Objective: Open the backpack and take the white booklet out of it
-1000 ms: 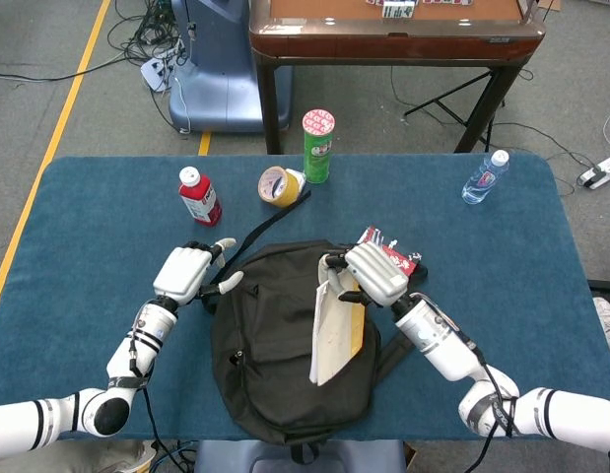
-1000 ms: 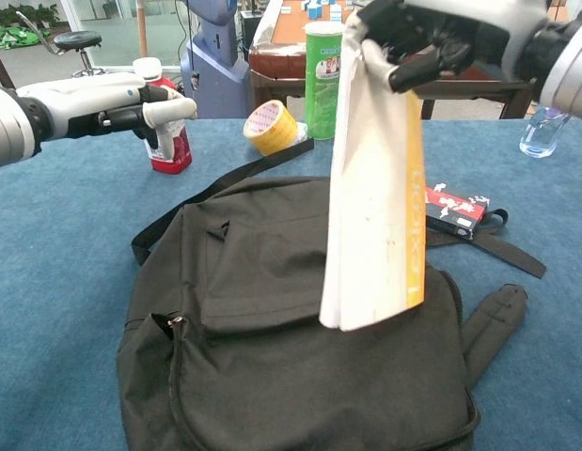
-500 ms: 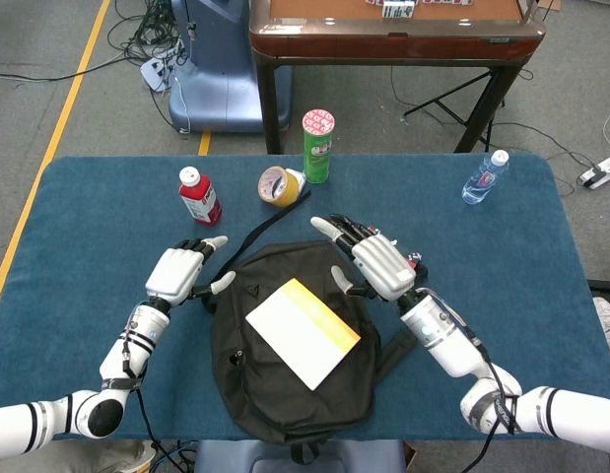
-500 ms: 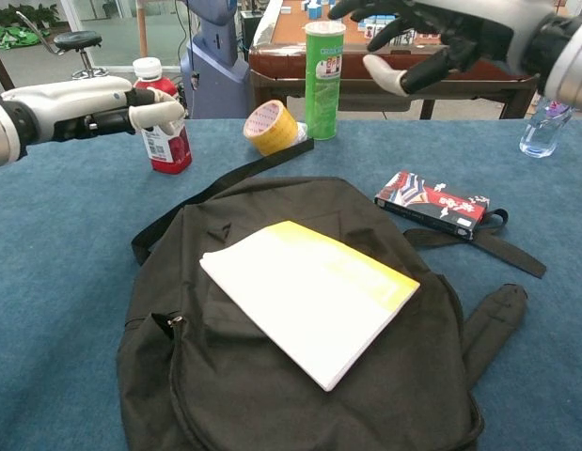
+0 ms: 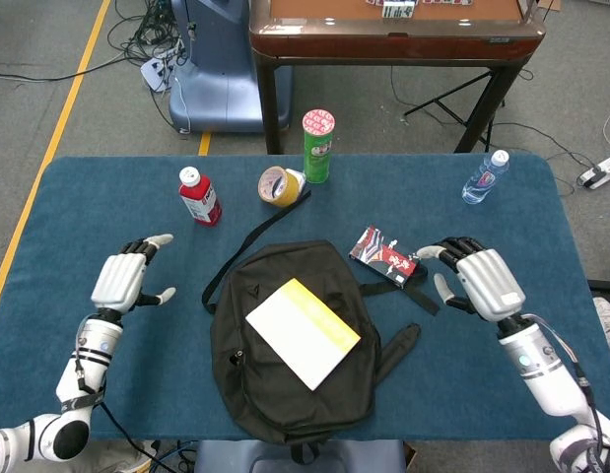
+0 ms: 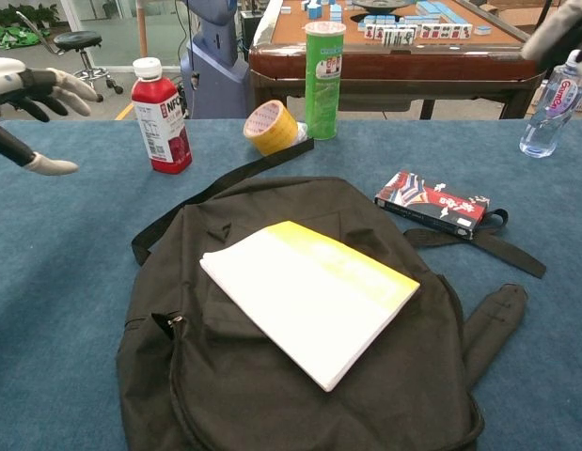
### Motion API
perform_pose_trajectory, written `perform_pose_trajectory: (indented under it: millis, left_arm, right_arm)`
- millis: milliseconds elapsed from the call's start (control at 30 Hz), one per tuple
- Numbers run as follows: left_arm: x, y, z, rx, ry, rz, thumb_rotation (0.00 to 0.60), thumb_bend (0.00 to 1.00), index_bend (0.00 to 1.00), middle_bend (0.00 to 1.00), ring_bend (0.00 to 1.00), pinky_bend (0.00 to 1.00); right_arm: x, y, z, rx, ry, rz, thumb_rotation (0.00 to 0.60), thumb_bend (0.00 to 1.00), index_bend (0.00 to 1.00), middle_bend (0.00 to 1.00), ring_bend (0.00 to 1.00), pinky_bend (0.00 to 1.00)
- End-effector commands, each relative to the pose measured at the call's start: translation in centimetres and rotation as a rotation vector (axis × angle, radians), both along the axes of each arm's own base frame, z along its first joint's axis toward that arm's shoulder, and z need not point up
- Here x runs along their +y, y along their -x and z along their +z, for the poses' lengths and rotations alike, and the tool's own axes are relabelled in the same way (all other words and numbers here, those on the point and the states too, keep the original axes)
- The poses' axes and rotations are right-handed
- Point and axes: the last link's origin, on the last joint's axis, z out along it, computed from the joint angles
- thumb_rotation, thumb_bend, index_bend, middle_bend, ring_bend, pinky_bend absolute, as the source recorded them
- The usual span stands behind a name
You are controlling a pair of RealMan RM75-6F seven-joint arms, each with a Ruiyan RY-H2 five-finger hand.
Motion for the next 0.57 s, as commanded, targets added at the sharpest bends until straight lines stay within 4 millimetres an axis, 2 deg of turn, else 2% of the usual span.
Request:
perform_pose_trajectory:
  millis: [33, 133, 333, 567]
  left_arm:
    - [-1.4, 2.2, 1.3, 0.037, -0.041, 0.019, 0.600, 0.23, 0.21, 0.21, 0.19, 0.17]
    - [-3.4, 4.2, 2.5, 0.047, -0.078, 0.048, 0.600, 0.23, 0.21, 0.21, 0.19, 0.17]
    - [-7.0, 7.1, 4.5, 0.065, -0.126, 0.109, 0.600, 0.23, 0.23, 0.21, 0.19, 0.17]
    - [-10.6, 8.1, 5.4, 0.095, -0.142, 0.127, 0.600, 0.23, 0.23, 0.22, 0.20, 0.17]
  right_arm:
    - [1.8, 2.6, 0.9, 0.018, 0.023, -0.044, 0.600, 0.53, 0.32, 0.36, 0.26, 0.27]
    - [3.5, 5.0, 1.5, 0.014, 0.051, -0.095, 0.600, 0.55, 0.34, 0.37, 0.28, 0.27]
    - [6.6, 7.8, 2.1, 0.013, 0.107, -0.148, 0.600, 0.55, 0.37, 0.40, 0.32, 0.32]
    - [9.4, 9.4, 1.9, -0.007, 0.139, -0.219, 0.600, 0.55, 0.39, 0.41, 0.33, 0.32]
